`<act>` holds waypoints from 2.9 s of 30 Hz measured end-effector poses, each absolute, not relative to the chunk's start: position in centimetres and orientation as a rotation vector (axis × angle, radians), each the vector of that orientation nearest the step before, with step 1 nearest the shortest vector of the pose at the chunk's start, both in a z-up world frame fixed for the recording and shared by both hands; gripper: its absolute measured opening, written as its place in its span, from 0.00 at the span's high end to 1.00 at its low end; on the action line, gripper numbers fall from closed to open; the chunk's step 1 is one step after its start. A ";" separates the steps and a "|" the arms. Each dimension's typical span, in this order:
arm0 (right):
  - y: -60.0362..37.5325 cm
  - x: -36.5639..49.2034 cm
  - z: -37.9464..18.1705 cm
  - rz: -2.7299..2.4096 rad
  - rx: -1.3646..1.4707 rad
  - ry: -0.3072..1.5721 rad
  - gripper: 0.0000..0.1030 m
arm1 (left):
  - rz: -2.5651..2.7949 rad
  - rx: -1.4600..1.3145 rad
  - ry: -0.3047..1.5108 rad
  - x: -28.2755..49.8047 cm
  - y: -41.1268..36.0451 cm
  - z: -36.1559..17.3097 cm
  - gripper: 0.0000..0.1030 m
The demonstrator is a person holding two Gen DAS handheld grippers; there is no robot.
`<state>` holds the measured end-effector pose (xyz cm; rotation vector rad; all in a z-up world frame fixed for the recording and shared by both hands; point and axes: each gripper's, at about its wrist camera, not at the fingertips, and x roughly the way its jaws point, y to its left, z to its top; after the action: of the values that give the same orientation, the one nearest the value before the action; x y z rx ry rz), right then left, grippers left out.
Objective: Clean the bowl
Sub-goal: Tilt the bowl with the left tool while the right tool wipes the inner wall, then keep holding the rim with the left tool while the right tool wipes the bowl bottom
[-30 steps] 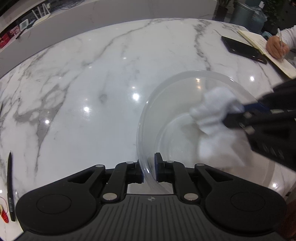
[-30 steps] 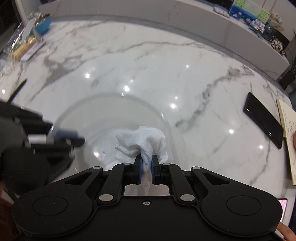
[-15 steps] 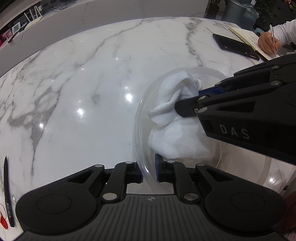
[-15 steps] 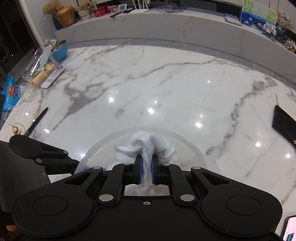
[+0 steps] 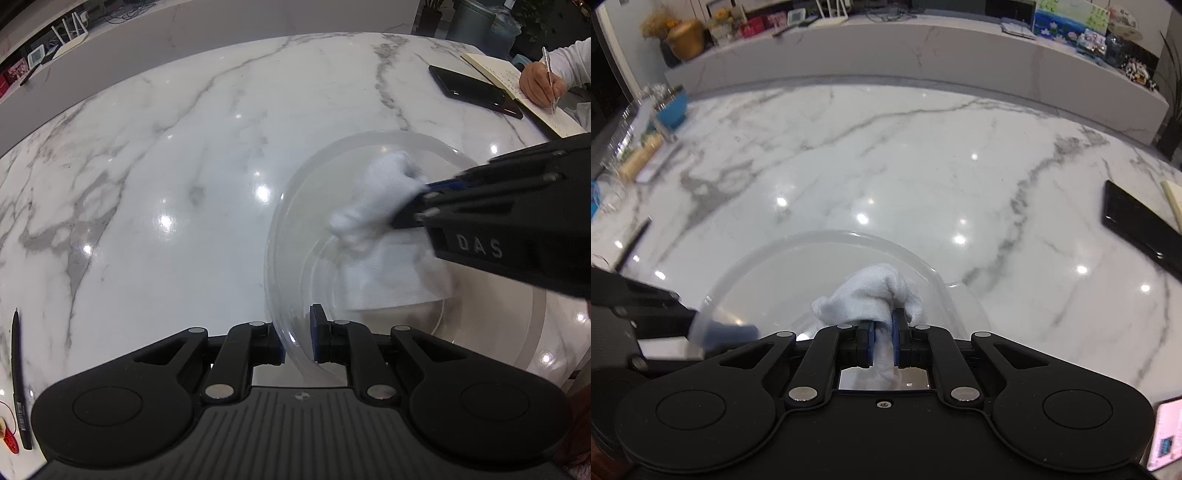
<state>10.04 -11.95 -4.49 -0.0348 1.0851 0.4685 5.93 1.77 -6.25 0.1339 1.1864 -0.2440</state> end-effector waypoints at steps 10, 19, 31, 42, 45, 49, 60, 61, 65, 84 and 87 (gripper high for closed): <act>-11.9 10.5 -5.6 0.569 0.207 1.170 0.93 | -0.246 0.146 1.185 5.7 1.8 -6.3 0.89; -11.0 9.7 -5.2 0.613 0.171 1.197 0.92 | -0.239 0.152 1.187 5.8 1.6 -6.2 0.89; -12.0 9.8 -4.1 0.437 -0.066 1.188 0.93 | -0.220 0.153 1.196 6.0 1.8 -6.4 0.89; -10.7 7.7 -4.4 0.563 -0.245 1.330 0.92 | -0.180 0.137 1.224 6.2 2.3 -6.9 0.92; -11.5 7.6 -4.6 0.615 -0.095 1.376 0.92 | -0.178 0.122 1.223 6.2 2.5 -6.8 0.92; -12.3 7.0 -5.3 0.655 0.048 1.419 0.92 | -0.181 0.108 1.225 6.3 2.7 -6.7 0.93; -9.6 3.5 -4.2 0.609 -0.380 1.265 0.92 | -0.181 0.115 1.229 6.3 2.4 -6.9 0.93; -9.4 3.4 -4.1 0.589 -0.415 1.233 0.92 | -0.179 0.114 1.232 6.4 2.5 -6.9 0.93; -10.0 3.4 -3.0 0.502 -0.442 1.109 0.92 | -0.175 0.117 1.239 6.4 2.5 -7.1 0.92; -10.8 1.9 -2.8 0.599 -0.353 1.041 0.92 | -0.161 0.124 1.235 6.4 2.4 -7.1 0.92; -10.6 1.9 -2.3 0.593 -0.392 1.021 0.92 | -0.160 0.126 1.235 6.4 2.3 -7.1 0.92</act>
<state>1.93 -10.63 -2.29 -0.3922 1.0209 0.5935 6.43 2.34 -7.12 0.1265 1.2351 -0.1600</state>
